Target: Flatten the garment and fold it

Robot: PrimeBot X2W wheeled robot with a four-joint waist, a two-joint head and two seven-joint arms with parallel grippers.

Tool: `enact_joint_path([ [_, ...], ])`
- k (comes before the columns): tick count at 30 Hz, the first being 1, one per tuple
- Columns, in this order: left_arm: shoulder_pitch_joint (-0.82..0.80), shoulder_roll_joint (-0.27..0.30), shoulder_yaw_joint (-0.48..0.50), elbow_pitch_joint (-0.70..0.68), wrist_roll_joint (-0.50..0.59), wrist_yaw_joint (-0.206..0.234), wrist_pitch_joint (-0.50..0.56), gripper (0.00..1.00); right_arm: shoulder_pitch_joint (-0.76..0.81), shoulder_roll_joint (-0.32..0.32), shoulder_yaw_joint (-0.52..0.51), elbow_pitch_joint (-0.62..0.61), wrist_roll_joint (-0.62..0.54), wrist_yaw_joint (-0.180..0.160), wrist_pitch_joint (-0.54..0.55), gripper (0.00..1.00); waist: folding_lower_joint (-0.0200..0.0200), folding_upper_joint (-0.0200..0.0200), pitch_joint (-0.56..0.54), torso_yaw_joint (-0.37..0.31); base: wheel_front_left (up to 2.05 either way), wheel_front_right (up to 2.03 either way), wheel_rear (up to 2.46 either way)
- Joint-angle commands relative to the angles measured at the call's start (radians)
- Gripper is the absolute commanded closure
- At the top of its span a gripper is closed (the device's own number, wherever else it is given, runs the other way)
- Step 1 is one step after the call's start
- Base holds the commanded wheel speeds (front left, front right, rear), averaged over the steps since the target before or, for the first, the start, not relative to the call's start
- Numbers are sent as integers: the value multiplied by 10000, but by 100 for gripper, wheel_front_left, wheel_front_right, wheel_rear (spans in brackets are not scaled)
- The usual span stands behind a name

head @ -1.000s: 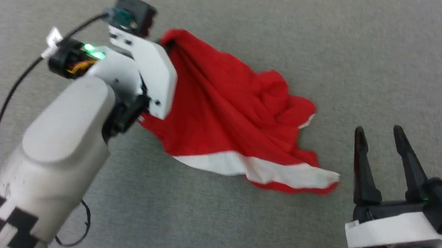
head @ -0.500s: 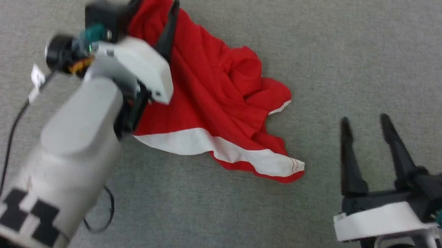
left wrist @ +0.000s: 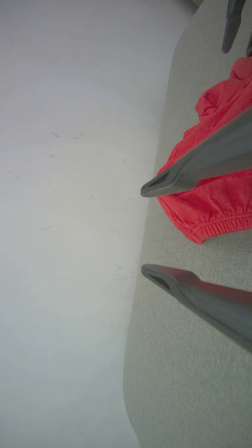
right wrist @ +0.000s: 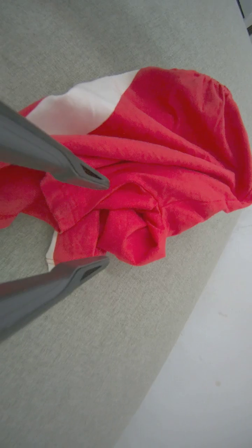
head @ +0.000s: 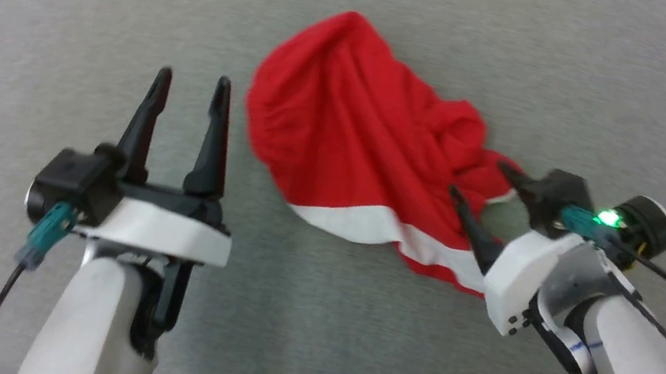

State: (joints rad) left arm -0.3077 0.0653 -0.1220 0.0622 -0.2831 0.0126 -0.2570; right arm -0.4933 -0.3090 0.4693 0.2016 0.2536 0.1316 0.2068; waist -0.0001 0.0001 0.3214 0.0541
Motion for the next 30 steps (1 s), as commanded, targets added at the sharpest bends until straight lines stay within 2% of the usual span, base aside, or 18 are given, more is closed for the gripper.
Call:
enact_joint_path([
  [1,133,-49,111,-102,90,-63,-45,0,-244,-126,209,113,206,-9,173,0,1,-1,29,679,0,0,0],
  [6,506,-139,462,-482,33,-82,-46,0,-1204,-926,1456,1078,944,-9,1464,0,1,-1,258,1195,0,0,0],
  [8,538,-144,382,-541,-164,-9,-46,0,-1478,-1095,1794,1493,1238,-9,2006,63,1,-1,341,1355,0,0,0],
  [9,514,-145,344,-543,-232,1,-46,0,-1600,-1171,1979,1675,1393,-9,2286,100,1,-1,371,1421,0,0,0],
  [12,429,-147,223,-530,-409,36,-46,0,-1973,-1367,2237,1899,1977,-9,2701,100,1,-1,458,1598,0,0,0],
  [17,338,-149,117,-510,-598,99,-47,0,-2782,-1656,1325,2299,2080,-9,2326,100,1,-1,558,1778,0,0,0],
  [23,180,-149,-187,-426,-817,99,-47,0,-3863,-1572,-1196,3925,1325,-9,1965,100,1,-1,823,2132,0,0,0],
  [28,-5,-150,-468,-360,-987,138,-47,0,-4740,-1328,-3483,5655,-232,-9,1517,100,1,-1,1133,2451,0,0,0],
  [29,-36,-150,-508,-352,-1017,142,-47,0,-4847,-1233,-3845,5910,-549,-9,1403,81,1,-1,1174,2492,0,0,0],
  [30,-54,-150,-549,-330,-1039,142,-47,0,-4911,-1084,-4126,6101,-779,-9,1284,18,1,-1,1189,2515,0,0,0],
])
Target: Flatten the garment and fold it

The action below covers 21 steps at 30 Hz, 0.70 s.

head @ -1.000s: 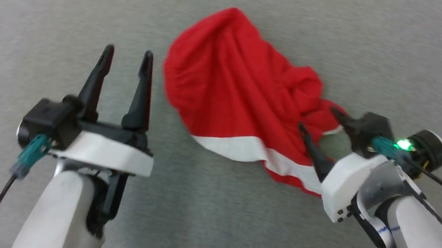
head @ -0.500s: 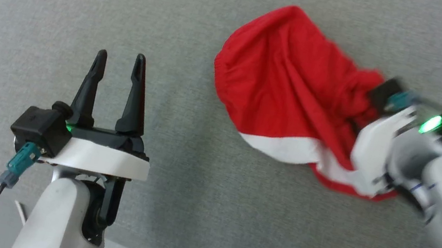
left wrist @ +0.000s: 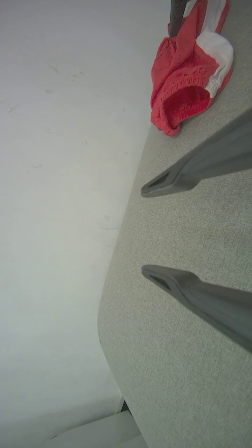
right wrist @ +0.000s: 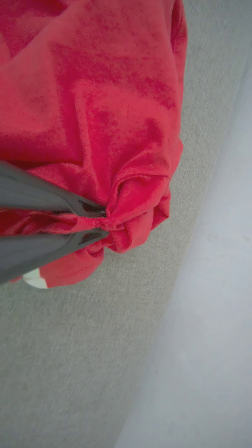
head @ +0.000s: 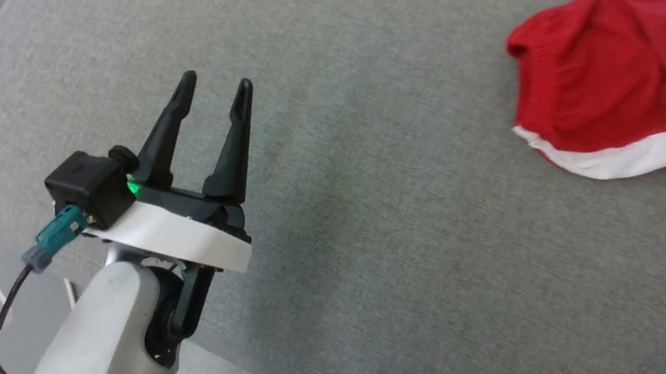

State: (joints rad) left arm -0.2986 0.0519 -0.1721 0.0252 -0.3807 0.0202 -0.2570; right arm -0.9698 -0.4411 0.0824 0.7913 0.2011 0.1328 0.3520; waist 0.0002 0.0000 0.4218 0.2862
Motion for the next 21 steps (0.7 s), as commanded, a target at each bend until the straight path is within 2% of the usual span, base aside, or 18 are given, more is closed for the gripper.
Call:
enact_joint_path([
  [1,-157,-16,-89,56,-82,62,-47,0,-202,374,-547,352,-445,-21,-304,0,-2,0,195,201,0,0,0],
  [5,-141,-16,-158,101,-24,23,-47,0,-120,858,-1134,330,-1190,-21,-1239,0,-2,0,64,-8,0,0,0],
  [6,-100,-16,-143,142,69,-36,-47,0,111,1066,-1254,120,-1390,-21,-1821,0,-2,0,-114,-216,0,0,0],
  [12,145,-16,-54,361,359,-267,-47,0,1482,1654,-1295,-1067,-1565,-21,-3630,0,-2,0,-952,-1105,0,0,0],
  [13,145,-16,-54,361,359,-267,-47,0,1482,1654,-1295,-1067,-1565,-21,-3630,0,-2,0,-952,-1105,0,0,0],
  [21,284,-16,-346,947,495,-740,-47,0,4505,2721,-1349,-3895,-1124,-21,-5115,0,-2,0,-1874,-2308,0,0,0],
])
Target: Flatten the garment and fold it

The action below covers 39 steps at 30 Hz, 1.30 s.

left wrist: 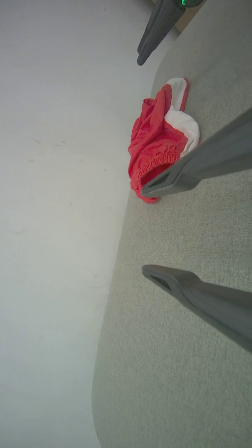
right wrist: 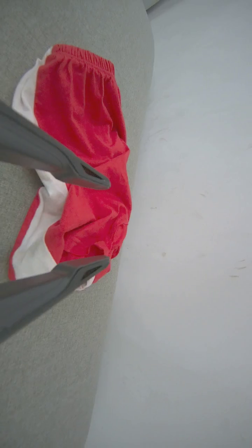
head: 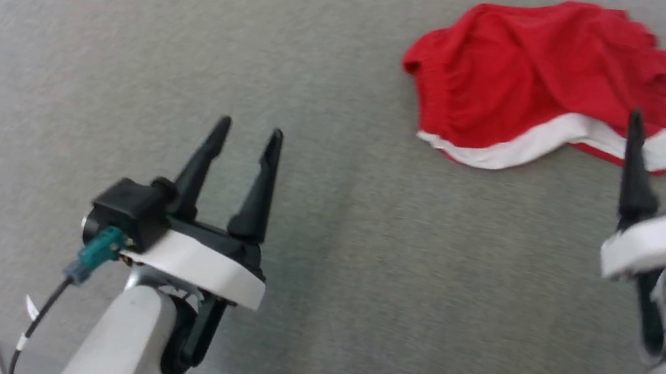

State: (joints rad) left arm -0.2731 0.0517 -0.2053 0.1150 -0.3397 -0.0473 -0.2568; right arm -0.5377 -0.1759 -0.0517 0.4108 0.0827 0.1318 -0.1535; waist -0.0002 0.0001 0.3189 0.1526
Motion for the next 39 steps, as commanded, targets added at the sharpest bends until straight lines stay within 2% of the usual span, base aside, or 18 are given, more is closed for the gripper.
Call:
enact_joint_path([
  [1,-13,-14,-102,178,136,-127,-49,0,568,232,-74,-453,127,-11,-110,0,2,-1,-879,-1120,0,0,0],
  [6,-401,-11,-543,1345,402,-387,-49,0,2155,888,-293,-2049,116,-11,-193,0,2,-1,-935,-1958,0,0,0],
  [11,-1301,2,-814,2918,455,-436,270,0,3018,1172,-226,-2746,354,-11,-136,0,2,-1,-736,-2598,0,0,0],
  [23,-3565,10,-644,5799,48,277,2022,0,3156,1254,461,-3004,886,-11,-50,0,2,-1,-102,-3449,0,0,0],
  [27,-3924,68,-526,6273,27,604,2170,0,3046,1255,569,-2946,989,-11,-104,0,2,-1,18,-3518,0,0,0],
  [30,-4054,62,-465,6436,-80,637,2036,0,2986,1255,627,-2906,1049,-11,-114,0,2,-1,70,-3517,0,0,0],
  [31,-4083,60,-470,6500,-98,639,2022,7,2975,1256,633,-2882,1016,-11,-102,0,2,-1,78,-3504,0,0,0],
  [34,-4157,56,-523,6590,-109,578,1776,100,2951,1256,643,-2823,1117,-11,-106,0,2,-1,85,-3439,0,0,0],
  [39,-4168,43,-642,6652,-202,364,1386,100,2889,1256,610,-2819,1147,-11,-69,0,2,-1,14,-3240,0,0,0],
])
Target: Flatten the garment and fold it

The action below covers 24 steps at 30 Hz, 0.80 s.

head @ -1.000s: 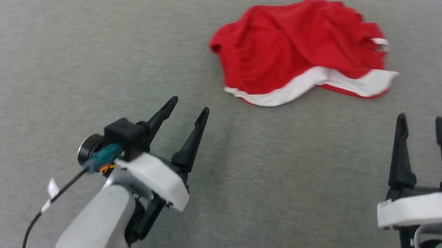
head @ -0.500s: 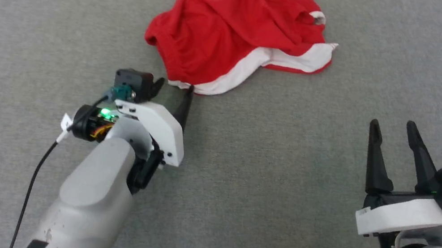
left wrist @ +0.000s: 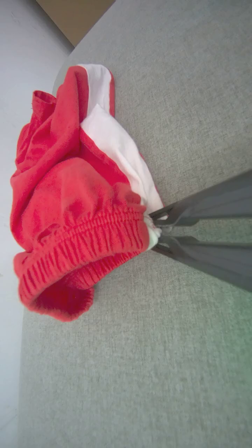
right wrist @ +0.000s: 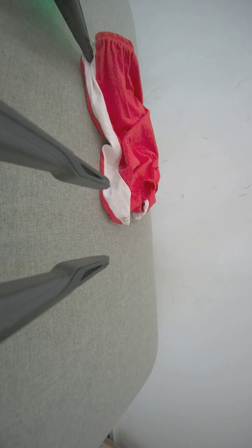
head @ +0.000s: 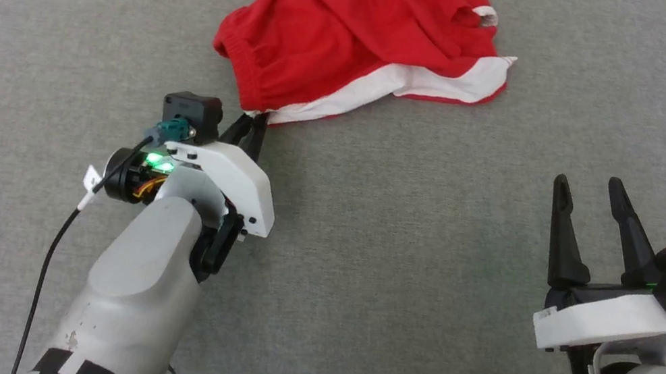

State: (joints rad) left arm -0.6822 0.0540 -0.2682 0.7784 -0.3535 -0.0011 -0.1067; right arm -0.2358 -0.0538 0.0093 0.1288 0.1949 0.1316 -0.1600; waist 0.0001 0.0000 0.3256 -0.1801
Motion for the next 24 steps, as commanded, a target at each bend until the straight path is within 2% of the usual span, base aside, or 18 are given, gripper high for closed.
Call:
enact_joint_path([
  [1,-11,14,-2,-15,-143,-135,-204,100,-149,35,-29,-1,-37,-9,31,0,-1,0,-92,149,0,0,0],
  [8,1019,132,17,-679,-532,-283,-210,100,-668,35,-419,70,-771,-9,587,0,-1,0,-255,629,0,0,0],
  [12,1708,414,93,-1520,-600,-105,-16,100,-1247,35,-591,606,-1252,-9,1221,0,-1,0,-253,1030,0,0,0],
  [18,2401,697,209,-2839,-708,258,492,100,-2507,35,-706,2036,-1623,-9,2205,0,-1,0,-111,1637,0,0,0],
  [24,2644,687,89,-3733,-783,374,858,100,-3897,34,-268,3772,-1781,-9,3215,0,-1,0,178,2121,0,0,0],
])
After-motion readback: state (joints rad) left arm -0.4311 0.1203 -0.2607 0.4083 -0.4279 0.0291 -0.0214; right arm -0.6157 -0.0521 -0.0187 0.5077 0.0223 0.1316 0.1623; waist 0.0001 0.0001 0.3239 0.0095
